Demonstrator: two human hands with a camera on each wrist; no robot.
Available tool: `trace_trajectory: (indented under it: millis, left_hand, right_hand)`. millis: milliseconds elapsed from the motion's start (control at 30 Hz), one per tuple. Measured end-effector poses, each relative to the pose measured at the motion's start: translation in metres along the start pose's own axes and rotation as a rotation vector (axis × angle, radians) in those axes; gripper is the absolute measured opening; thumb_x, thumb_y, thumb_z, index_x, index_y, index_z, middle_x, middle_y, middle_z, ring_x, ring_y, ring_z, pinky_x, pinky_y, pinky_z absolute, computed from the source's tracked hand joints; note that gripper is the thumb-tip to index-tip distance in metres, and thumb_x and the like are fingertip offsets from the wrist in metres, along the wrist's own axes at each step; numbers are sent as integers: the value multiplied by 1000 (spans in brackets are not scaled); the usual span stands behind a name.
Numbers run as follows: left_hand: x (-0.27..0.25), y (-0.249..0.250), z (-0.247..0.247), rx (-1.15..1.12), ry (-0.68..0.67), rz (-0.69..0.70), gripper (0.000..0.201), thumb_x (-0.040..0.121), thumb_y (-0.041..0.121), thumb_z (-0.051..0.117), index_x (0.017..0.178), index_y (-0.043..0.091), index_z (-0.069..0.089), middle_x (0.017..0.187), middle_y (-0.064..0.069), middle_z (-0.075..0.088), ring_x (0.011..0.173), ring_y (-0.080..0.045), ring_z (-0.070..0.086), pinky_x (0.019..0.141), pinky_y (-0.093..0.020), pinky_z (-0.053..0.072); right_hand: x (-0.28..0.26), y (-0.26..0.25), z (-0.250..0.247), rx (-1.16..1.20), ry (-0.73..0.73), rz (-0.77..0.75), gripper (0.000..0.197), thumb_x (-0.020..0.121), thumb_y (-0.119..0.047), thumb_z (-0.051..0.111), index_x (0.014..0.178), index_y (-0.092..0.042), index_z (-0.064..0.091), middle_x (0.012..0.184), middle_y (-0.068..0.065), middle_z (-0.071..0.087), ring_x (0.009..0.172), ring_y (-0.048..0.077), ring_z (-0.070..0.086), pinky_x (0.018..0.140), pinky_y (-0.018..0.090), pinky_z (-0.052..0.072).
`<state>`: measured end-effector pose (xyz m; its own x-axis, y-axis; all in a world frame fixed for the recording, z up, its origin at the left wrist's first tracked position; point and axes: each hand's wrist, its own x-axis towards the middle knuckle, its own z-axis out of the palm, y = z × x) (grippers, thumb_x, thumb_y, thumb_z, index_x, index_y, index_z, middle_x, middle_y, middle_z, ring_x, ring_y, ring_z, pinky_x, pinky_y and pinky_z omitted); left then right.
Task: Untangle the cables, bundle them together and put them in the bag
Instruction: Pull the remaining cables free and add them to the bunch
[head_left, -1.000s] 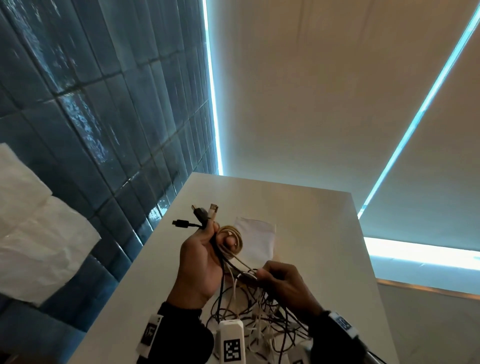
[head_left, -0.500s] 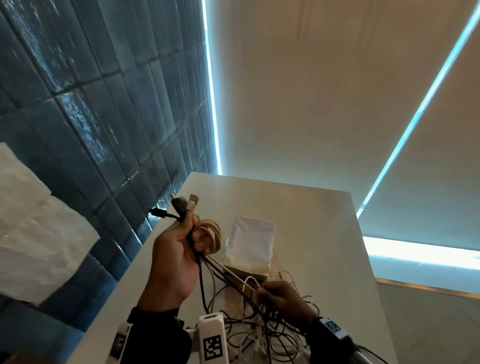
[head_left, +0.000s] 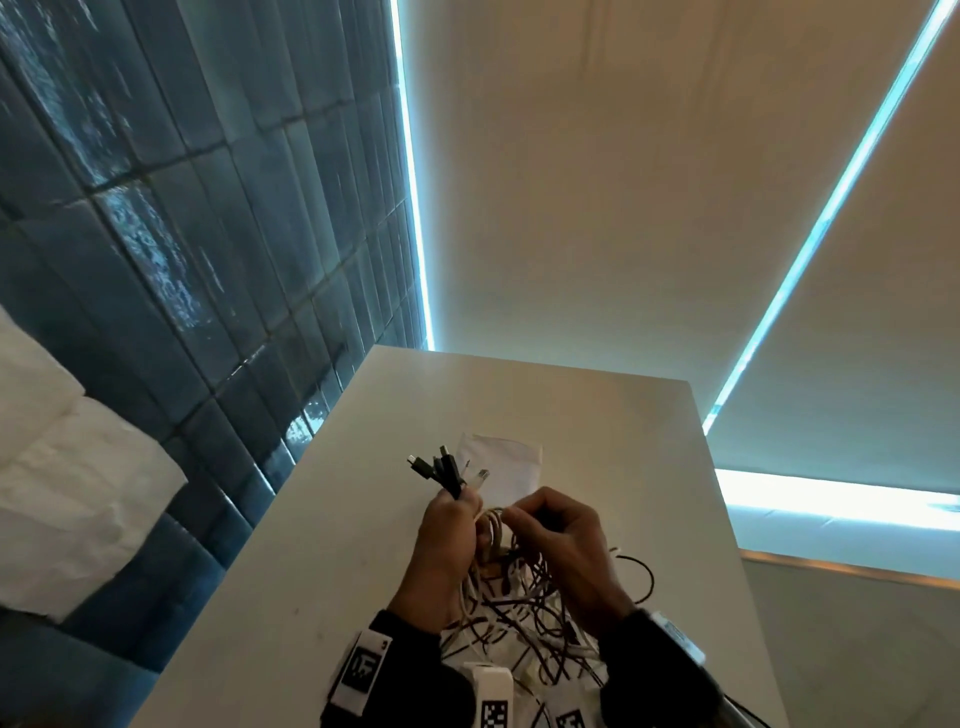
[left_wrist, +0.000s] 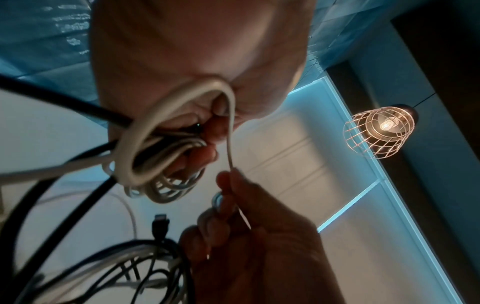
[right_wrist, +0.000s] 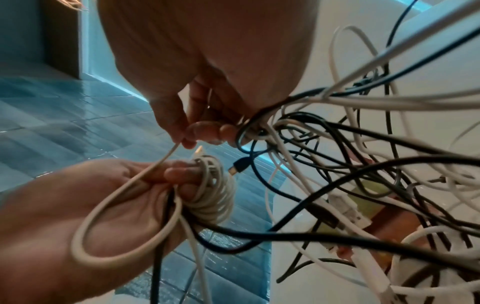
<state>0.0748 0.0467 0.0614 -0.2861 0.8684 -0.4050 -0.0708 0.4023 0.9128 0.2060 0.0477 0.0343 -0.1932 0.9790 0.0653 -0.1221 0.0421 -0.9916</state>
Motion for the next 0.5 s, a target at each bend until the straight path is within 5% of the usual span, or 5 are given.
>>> trace_trajectory:
  millis: [100, 233, 500]
  left_hand:
    - [0, 0, 4, 52, -1, 18, 26, 100, 22, 40, 85, 9, 56, 70, -11, 54, 63, -24, 52, 62, -34, 45]
    - [1, -1, 3, 124, -3, 94, 28, 101, 23, 38, 79, 12, 51, 61, -1, 48, 53, -15, 44, 55, -26, 39]
    - [-7, 15, -17, -110, -91, 124, 35, 100, 24, 46, 67, 15, 46, 48, 5, 37, 37, -9, 34, 39, -20, 28]
  right_hand:
    - [-3, -5, 4, 23, -46, -10, 20, 85, -9, 71, 84, 10, 64, 72, 20, 70, 60, 29, 65, 55, 34, 53]
    - [-3, -3, 3, 25, -88, 7, 23, 87, -6, 66, 83, 16, 59, 66, 11, 70, 56, 13, 66, 51, 18, 47]
    - [-6, 26, -10, -143, -136, -45, 33, 85, -40, 66, 77, -8, 65, 70, 11, 64, 65, 19, 57, 60, 30, 47]
